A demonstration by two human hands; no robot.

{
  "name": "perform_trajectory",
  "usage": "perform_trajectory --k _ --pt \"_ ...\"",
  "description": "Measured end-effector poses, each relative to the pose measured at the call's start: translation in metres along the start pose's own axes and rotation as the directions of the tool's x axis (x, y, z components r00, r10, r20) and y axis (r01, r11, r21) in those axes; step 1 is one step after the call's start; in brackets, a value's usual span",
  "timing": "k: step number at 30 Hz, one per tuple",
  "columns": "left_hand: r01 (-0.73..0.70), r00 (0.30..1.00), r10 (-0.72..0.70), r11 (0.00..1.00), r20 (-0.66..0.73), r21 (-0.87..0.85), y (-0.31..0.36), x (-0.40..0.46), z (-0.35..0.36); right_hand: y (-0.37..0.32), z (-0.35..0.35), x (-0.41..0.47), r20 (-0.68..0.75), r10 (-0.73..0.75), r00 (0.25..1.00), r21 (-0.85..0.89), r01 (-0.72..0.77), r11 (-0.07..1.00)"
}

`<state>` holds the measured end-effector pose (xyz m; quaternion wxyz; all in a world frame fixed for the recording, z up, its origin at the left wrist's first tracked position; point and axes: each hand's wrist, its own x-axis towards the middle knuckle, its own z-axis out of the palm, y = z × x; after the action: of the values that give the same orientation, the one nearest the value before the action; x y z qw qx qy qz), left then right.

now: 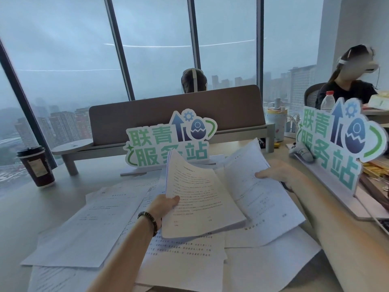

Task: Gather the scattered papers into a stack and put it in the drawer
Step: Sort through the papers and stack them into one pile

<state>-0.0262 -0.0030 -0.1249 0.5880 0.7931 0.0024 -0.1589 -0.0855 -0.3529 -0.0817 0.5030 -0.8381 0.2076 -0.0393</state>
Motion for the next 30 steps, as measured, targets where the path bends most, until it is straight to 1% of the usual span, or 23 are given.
perform_trajectory --k 2,3,5,7,11,13,17,19,22,23,24,26,30 --pt "-0.003 1.0 0.003 1.0 -0.001 0.004 0.0 0.0 0.0 -0.008 0.001 -0.006 0.038 -0.026 0.999 0.142 0.02 0.99" --pt "-0.005 1.0 0.005 1.0 -0.002 0.004 0.0 0.0 0.001 -0.015 0.002 -0.009 0.059 -0.038 0.998 0.186 0.027 0.982" --pt "-0.008 1.0 0.008 1.0 -0.003 0.006 0.001 0.0 0.001 -0.031 0.005 -0.015 0.069 -0.067 0.995 0.172 0.055 0.984" --pt "-0.004 1.0 0.004 1.0 -0.006 0.016 0.001 -0.002 0.002 -0.048 0.009 -0.019 0.045 -0.106 0.993 0.113 0.1 0.989" --pt "-0.003 1.0 0.004 0.999 -0.029 0.039 0.002 -0.001 0.003 -0.087 0.011 -0.03 0.018 -0.198 0.98 0.062 0.197 0.979" --pt "-0.005 0.999 0.006 0.999 -0.032 0.045 0.001 -0.001 0.003 -0.104 0.011 -0.031 -0.013 -0.237 0.971 0.009 0.237 0.971" --pt "-0.016 0.999 0.019 0.997 -0.034 0.08 0.003 -0.004 0.004 -0.137 0.011 -0.041 -0.062 -0.306 0.95 0.053 0.31 0.949" --pt "-0.018 0.999 0.02 0.997 -0.035 0.073 0.004 -0.005 0.004 -0.15 0.011 -0.045 -0.026 -0.349 0.937 0.153 0.349 0.925" --pt "-0.01 1.0 0.01 1.0 -0.027 0.003 0.005 -0.007 0.002 -0.16 0.008 -0.05 0.093 -0.375 0.922 0.352 0.322 0.879" --pt "-0.009 1.0 0.008 0.999 -0.018 -0.045 0.005 -0.007 0.001 -0.159 0.008 -0.051 0.118 -0.376 0.919 0.398 0.303 0.866" --pt "-0.012 1.0 0.011 0.995 -0.009 -0.098 0.005 -0.009 0.001 -0.156 0.008 -0.05 0.106 -0.371 0.923 0.429 0.294 0.854" --pt "-0.032 0.999 0.033 0.983 -0.001 -0.183 0.007 -0.013 0.0 -0.144 0.01 -0.047 0.037 -0.348 0.937 0.433 0.298 0.851" --pt "-0.082 0.997 0.08 0.942 -0.02 -0.326 0.011 -0.017 -0.001 -0.103 0.017 -0.034 -0.08 -0.268 0.96 0.309 0.28 0.909"
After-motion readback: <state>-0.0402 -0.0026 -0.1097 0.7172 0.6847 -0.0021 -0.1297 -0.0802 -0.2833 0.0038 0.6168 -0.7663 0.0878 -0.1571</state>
